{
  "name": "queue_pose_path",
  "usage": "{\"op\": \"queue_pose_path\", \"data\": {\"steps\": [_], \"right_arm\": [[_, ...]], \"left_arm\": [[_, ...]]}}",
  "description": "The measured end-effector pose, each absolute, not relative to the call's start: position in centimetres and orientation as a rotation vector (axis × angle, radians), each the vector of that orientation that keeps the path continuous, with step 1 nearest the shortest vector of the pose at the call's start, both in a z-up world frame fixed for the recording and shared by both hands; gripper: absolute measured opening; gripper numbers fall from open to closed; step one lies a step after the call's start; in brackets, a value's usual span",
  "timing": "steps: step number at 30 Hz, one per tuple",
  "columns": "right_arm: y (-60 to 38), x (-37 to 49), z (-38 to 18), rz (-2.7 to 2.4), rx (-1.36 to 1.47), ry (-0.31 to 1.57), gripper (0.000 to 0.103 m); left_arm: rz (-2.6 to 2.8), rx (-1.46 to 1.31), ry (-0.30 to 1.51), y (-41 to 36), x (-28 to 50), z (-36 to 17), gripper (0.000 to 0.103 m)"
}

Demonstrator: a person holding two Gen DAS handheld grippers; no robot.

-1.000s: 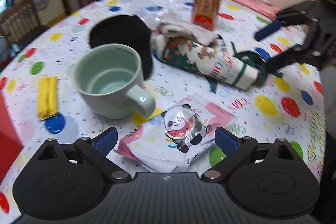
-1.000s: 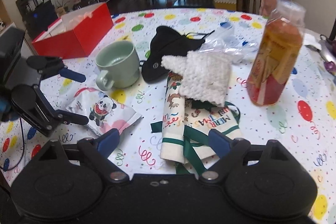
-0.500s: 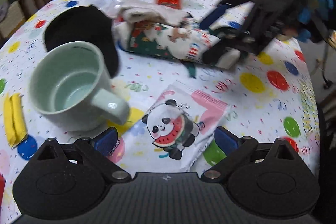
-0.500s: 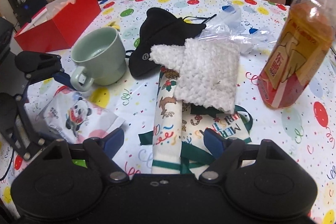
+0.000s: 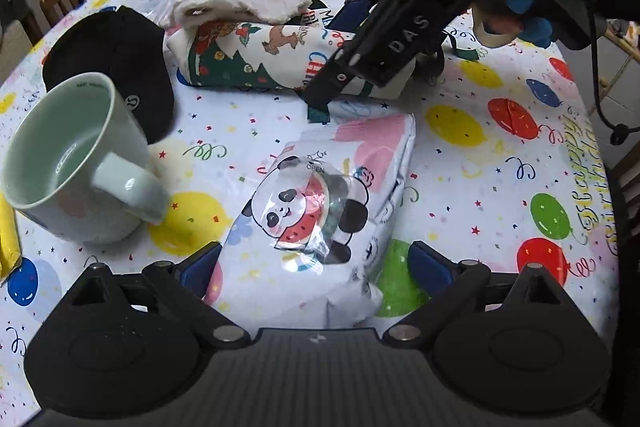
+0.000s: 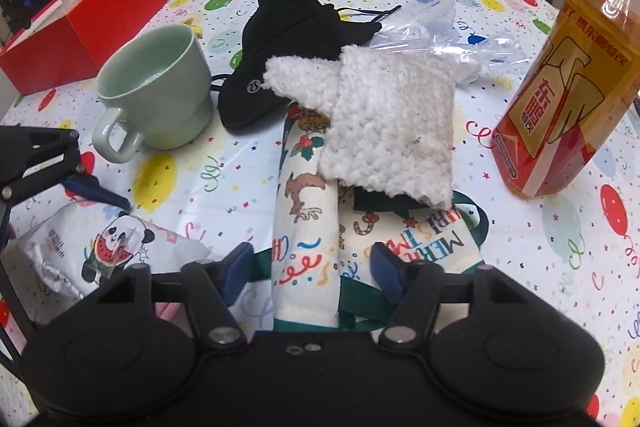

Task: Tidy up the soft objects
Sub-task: 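Grasp the panda-print package with the left gripper while the right gripper grasps the Christmas-print cloth bag, then carry the panda package and Christmas bag with both grippers over the box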

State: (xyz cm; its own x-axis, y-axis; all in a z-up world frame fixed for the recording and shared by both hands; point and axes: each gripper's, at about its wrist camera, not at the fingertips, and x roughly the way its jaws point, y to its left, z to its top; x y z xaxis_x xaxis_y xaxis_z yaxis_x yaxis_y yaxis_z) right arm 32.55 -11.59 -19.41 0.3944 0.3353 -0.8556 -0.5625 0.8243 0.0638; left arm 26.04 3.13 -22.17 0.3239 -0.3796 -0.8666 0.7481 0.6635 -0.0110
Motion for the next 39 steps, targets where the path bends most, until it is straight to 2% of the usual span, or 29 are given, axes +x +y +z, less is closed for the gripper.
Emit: {"op": "queue_pose_path", "data": {"steps": [3,6,10,12,21,39], "right_arm": [[-11.5,32.2,-19.4,0.561,-0.272,1.004,0.05],[-11.5,31.7,-19.3,0.554,-0.282,0.992,0.042],[-11.6,31.1,-19.0,0.556,-0.286,0.976,0.024],[-11.8,30.7,-18.8,0.556,-0.281,0.968,0.02],[-12.8,28.2,-16.4,0.637,-0.235,0.954,0.015],[-15.5,23.5,-10.0,0.797,0.096,0.948,0.013]], "left_arm": [[-0.732,0.401,0.978,2.8,25.8,-22.2,0.096],[-0.675,0.35,0.967,2.9,25.8,-22.0,0.087],[-0.608,0.269,0.975,3.2,25.8,-21.7,0.083],[-0.577,0.266,0.974,3.1,25.6,-21.8,0.082],[-0.457,0.148,0.96,3.6,23.7,-21.1,0.076],[-0.225,-0.069,0.869,7.7,19.0,-15.1,0.075]]}}
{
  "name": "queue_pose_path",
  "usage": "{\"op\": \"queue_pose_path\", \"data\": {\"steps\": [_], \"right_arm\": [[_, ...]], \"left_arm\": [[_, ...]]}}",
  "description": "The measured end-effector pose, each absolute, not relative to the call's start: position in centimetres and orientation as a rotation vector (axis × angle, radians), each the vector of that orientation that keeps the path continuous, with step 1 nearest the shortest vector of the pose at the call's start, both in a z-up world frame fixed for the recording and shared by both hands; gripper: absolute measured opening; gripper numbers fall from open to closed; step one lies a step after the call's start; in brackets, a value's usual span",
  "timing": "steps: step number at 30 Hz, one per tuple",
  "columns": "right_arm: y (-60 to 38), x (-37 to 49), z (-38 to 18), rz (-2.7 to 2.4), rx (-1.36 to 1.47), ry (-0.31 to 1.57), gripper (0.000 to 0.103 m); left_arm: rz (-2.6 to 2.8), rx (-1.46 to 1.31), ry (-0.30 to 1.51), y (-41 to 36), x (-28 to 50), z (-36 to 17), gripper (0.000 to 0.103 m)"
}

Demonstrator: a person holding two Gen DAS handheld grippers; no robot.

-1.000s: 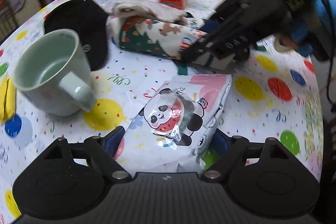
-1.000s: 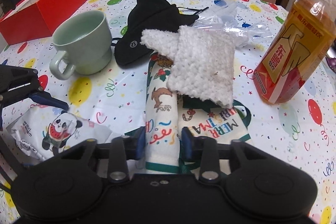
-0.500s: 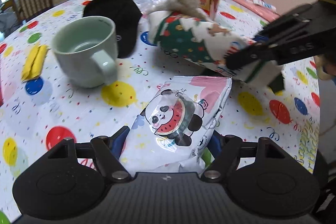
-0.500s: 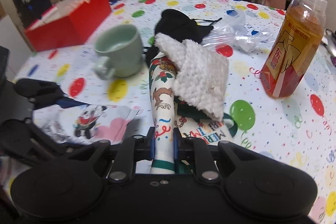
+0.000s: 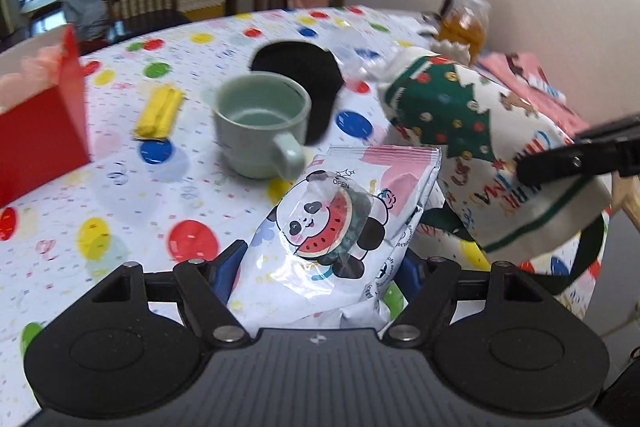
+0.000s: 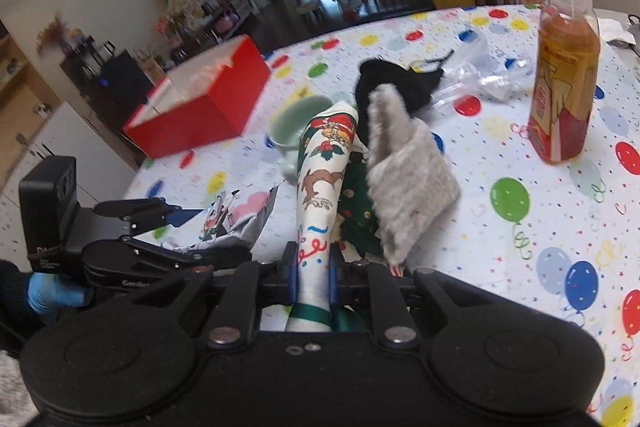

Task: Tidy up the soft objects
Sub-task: 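Carry the panda package and Christmas bag with both grippers over the box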

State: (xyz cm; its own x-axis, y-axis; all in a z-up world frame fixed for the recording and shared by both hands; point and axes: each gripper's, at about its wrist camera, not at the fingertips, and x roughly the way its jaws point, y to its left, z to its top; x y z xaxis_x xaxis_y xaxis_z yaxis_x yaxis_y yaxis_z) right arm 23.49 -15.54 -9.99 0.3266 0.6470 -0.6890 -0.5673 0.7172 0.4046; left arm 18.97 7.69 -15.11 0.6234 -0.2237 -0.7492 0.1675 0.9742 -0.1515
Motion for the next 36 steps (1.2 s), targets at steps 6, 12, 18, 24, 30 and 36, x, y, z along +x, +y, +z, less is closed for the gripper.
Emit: {"op": "queue_pose_path", "data": {"steps": [6,12,18,24,30,36], "right_arm": [[-15.2,22.9,-7.5,0.821,0.167,0.905,0.013],[-14.9,22.4,-5.1,0.853,0.228,0.871,0.013],[-13.0,22.3,-2.9,0.858,0.228,0.829,0.013],[-9.7,22.9,-0.7,0.875,0.201,0.803,0.013],[-5.3,24.0,1.7,0.925,0.192,0.776,0.013],[0.6,25.3,3.7,0.971,0.139,0.746,0.013]], "left_arm": [[-0.161,-0.119,0.838,9.5,17.9,-12.2,0.075],[-0.128,-0.157,0.811,11.6,17.2,-10.0,0.075],[-0.088,-0.159,0.794,13.8,17.0,-8.0,0.075],[-0.043,-0.163,0.761,17.3,16.8,-5.6,0.075],[0.002,-0.135,0.724,21.1,16.8,-3.2,0.075],[0.065,-0.097,0.715,25.4,17.5,-1.8,0.075]]}}
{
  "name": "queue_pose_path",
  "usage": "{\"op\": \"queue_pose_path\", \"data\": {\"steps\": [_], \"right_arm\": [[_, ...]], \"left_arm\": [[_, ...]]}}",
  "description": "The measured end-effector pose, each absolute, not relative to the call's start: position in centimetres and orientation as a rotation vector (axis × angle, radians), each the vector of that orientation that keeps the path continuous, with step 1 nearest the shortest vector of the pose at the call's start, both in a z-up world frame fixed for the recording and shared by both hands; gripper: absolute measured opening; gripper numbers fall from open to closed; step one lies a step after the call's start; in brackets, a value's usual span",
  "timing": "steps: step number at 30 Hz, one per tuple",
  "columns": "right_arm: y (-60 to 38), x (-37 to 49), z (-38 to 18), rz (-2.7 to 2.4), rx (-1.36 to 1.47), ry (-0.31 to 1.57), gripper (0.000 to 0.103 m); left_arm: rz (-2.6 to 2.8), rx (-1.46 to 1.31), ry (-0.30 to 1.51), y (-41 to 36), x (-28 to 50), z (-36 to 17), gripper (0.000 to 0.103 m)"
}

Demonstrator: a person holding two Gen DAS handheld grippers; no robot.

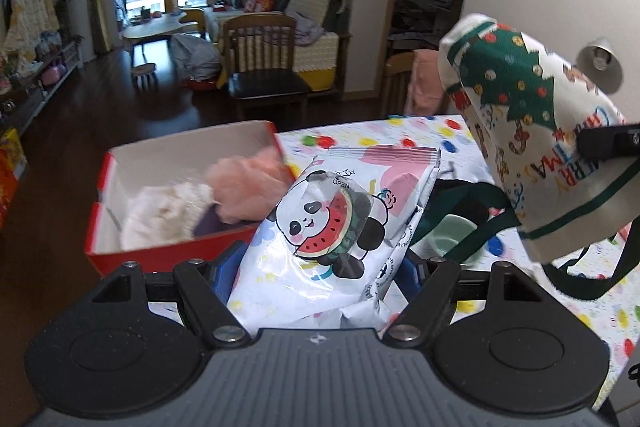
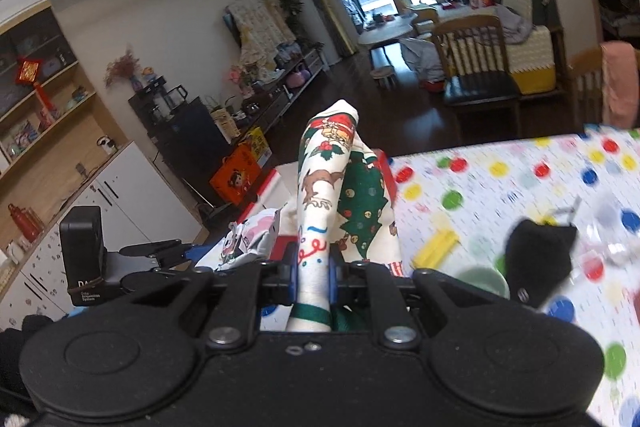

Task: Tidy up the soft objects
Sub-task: 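Carry the panda package and Christmas bag with both grippers over the box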

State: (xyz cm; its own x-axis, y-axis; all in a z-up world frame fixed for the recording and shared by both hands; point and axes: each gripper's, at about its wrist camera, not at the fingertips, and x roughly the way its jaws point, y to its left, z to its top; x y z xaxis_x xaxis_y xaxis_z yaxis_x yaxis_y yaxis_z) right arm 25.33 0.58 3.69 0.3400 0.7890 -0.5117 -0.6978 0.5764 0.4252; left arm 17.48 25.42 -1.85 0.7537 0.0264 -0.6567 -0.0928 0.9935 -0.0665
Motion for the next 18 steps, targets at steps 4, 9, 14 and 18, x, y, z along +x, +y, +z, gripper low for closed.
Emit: {"op": "queue_pose_path", "data": {"steps": [4,9,14,18], "right_arm": [[4.3,26.1,4.9,0.997,0.117,0.729,0.013],[8.6,27.3,5.8,1.01,0.084,0.718,0.013],[12.9,28.4,5.8,1.022,0.038,0.715,0.013],[15.9,29.5,5.1,1.016,0.013,0.73,0.013]], "left_arm": [[0.098,-0.076,0.711,28.3,17.8,-1.5,0.075],[0.13,-0.052,0.723,32.1,18.8,-1.2,0.075],[0.175,-0.03,0.737,35.5,20.6,-1.4,0.075],[0.196,-0.013,0.749,37.6,22.1,-2.1,0.075]]}}
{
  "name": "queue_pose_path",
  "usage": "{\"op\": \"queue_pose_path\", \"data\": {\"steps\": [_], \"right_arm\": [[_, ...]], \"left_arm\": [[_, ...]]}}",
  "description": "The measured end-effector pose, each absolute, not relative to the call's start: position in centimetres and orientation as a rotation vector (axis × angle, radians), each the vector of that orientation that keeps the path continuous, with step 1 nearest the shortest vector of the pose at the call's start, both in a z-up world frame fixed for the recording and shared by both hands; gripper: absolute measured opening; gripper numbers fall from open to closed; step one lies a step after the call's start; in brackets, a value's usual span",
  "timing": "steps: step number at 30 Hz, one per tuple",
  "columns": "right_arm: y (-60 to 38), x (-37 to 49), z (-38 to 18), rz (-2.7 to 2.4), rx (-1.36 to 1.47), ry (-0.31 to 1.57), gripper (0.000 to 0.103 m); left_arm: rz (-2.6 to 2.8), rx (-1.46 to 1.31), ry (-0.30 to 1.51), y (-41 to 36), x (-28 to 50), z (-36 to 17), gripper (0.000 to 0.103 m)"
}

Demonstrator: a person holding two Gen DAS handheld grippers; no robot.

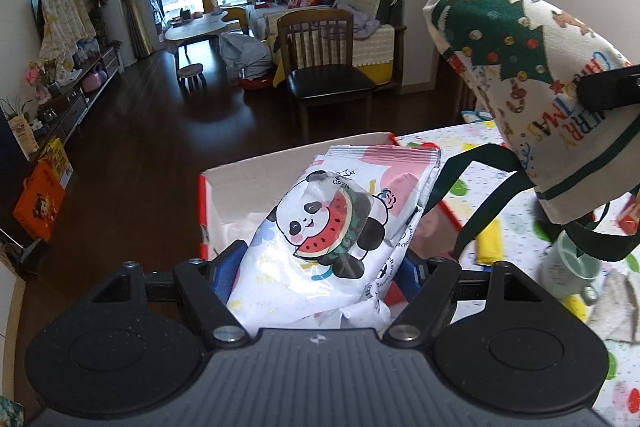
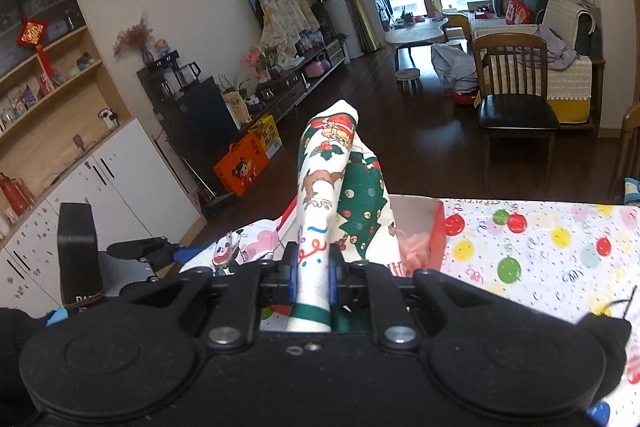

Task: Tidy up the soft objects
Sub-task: 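Carry the panda package and Christmas bag with both grippers over the box, then lower both items into the box and open the left then right gripper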

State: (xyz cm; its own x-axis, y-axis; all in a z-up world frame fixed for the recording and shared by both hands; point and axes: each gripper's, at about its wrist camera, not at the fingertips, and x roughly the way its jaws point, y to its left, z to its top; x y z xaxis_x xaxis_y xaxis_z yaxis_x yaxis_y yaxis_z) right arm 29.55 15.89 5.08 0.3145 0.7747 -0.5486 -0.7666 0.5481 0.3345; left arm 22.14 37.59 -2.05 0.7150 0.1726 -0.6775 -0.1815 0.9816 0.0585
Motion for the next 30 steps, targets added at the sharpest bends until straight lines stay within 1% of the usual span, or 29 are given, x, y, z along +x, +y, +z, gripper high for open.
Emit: {"op": "queue_pose_path", "data": {"steps": [13,21,26,30], "right_arm": [[25.2,33.3,1.6,0.95,-0.118,0.769,0.013],[30.2,34.4,-2.1,0.882,-0.221,0.808,0.013],[32.1,34.5,-4.6,0.862,-0.27,0.852,0.013],[32.8,34.6,-5.9,0.849,-0.251,0.888,0.013]], "left_arm": [[0.233,0.018,0.827,41.5,26.4,-5.6,0.075],[0.247,0.029,0.871,42.7,28.8,-7.9,0.075],[0.257,0.021,0.898,43.7,30.3,-9.5,0.075],[0.261,0.02,0.921,44.2,31.2,-10.6,0.075]]}}
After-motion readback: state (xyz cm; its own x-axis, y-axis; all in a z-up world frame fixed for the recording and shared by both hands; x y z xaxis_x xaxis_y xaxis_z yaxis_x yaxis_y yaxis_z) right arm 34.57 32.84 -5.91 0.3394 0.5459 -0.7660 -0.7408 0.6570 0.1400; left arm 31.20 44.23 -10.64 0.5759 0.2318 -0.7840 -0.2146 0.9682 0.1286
